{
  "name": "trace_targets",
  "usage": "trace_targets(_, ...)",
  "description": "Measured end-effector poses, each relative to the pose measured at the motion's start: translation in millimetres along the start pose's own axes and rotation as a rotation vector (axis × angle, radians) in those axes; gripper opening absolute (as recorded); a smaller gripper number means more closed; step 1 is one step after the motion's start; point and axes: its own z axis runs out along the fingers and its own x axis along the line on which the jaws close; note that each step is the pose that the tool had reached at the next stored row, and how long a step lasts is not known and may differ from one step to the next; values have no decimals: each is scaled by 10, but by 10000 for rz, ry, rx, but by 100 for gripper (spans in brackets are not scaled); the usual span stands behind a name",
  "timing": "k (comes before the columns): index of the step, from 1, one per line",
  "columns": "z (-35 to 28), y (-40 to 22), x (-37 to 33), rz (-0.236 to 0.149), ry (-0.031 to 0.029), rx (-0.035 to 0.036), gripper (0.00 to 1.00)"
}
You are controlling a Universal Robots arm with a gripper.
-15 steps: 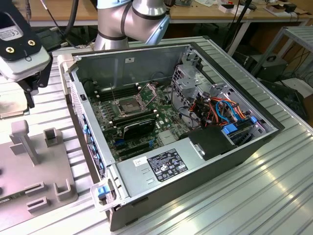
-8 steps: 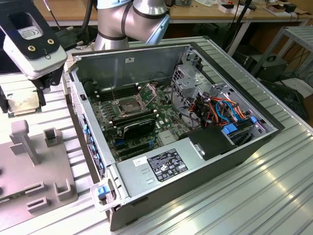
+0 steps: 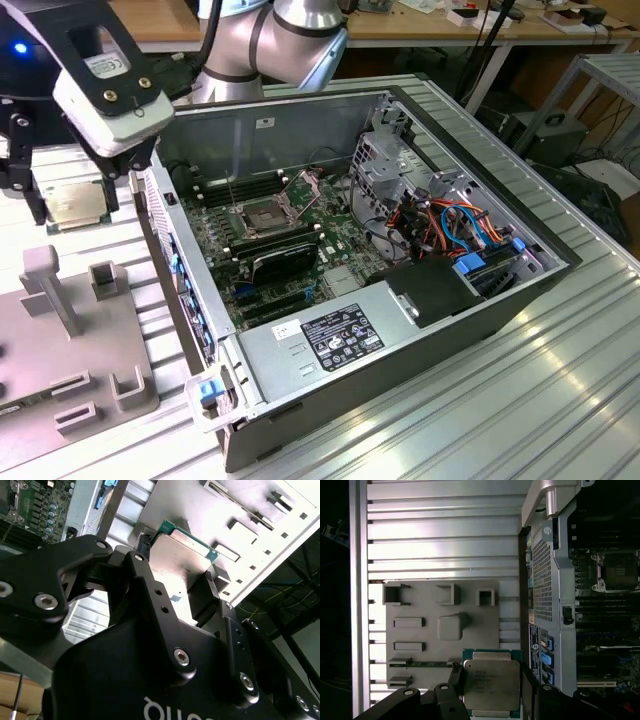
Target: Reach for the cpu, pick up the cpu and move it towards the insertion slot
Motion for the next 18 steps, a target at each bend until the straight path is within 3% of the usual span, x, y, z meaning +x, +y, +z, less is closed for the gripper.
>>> trace_targets(6,-4,3,-153,1,0,0,55)
trace_targets(18,-16,11,-541,0,-1,-1,55)
